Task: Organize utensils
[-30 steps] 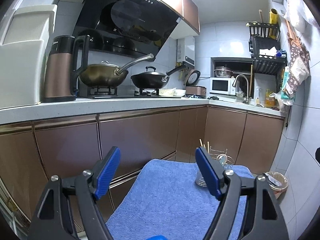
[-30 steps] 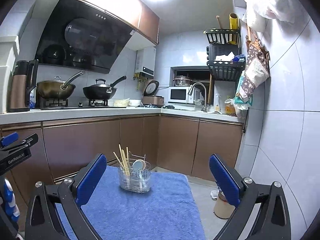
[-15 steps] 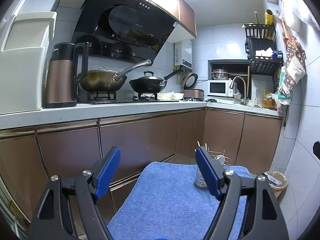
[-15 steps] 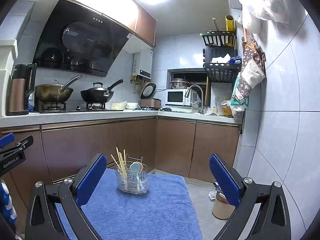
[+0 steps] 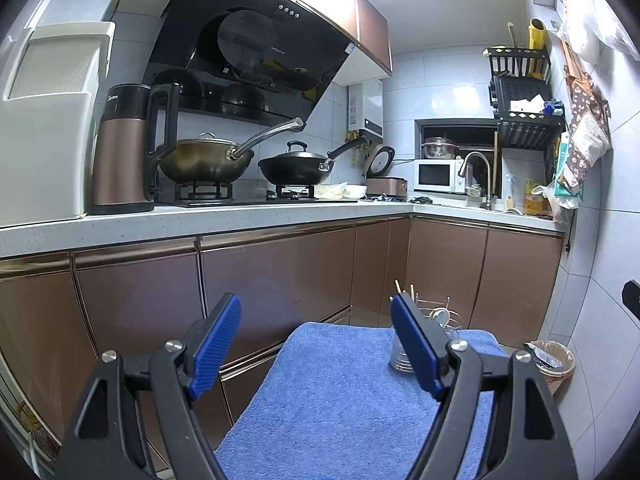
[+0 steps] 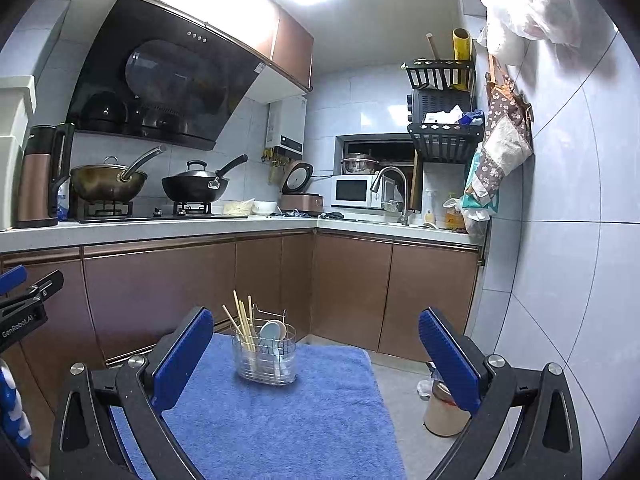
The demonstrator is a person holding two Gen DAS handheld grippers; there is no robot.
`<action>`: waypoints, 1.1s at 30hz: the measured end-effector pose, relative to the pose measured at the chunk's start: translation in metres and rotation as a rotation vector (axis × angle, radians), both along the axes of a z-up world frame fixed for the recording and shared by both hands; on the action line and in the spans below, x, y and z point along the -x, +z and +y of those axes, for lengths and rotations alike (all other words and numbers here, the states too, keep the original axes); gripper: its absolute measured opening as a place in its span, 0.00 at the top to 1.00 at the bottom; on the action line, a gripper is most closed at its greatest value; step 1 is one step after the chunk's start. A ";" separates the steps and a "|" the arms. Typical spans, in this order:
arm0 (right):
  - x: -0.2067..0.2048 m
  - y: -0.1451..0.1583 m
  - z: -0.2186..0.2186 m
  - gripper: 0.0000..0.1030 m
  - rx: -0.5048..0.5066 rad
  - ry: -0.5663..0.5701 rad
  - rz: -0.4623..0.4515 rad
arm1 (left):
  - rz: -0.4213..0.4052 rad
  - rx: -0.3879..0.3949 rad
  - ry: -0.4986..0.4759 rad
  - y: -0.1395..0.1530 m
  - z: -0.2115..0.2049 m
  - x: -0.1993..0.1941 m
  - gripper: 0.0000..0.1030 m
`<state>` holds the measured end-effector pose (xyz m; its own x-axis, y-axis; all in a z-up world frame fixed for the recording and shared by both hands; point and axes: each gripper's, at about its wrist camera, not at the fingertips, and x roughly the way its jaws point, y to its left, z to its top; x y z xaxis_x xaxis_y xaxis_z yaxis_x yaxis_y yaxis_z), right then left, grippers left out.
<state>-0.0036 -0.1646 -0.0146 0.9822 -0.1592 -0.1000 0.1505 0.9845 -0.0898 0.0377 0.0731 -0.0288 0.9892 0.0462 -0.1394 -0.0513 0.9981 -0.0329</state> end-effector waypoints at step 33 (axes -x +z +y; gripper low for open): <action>-0.009 -0.008 -0.012 0.00 -0.027 -0.029 0.033 | -0.027 -0.045 0.040 0.000 0.005 0.008 0.26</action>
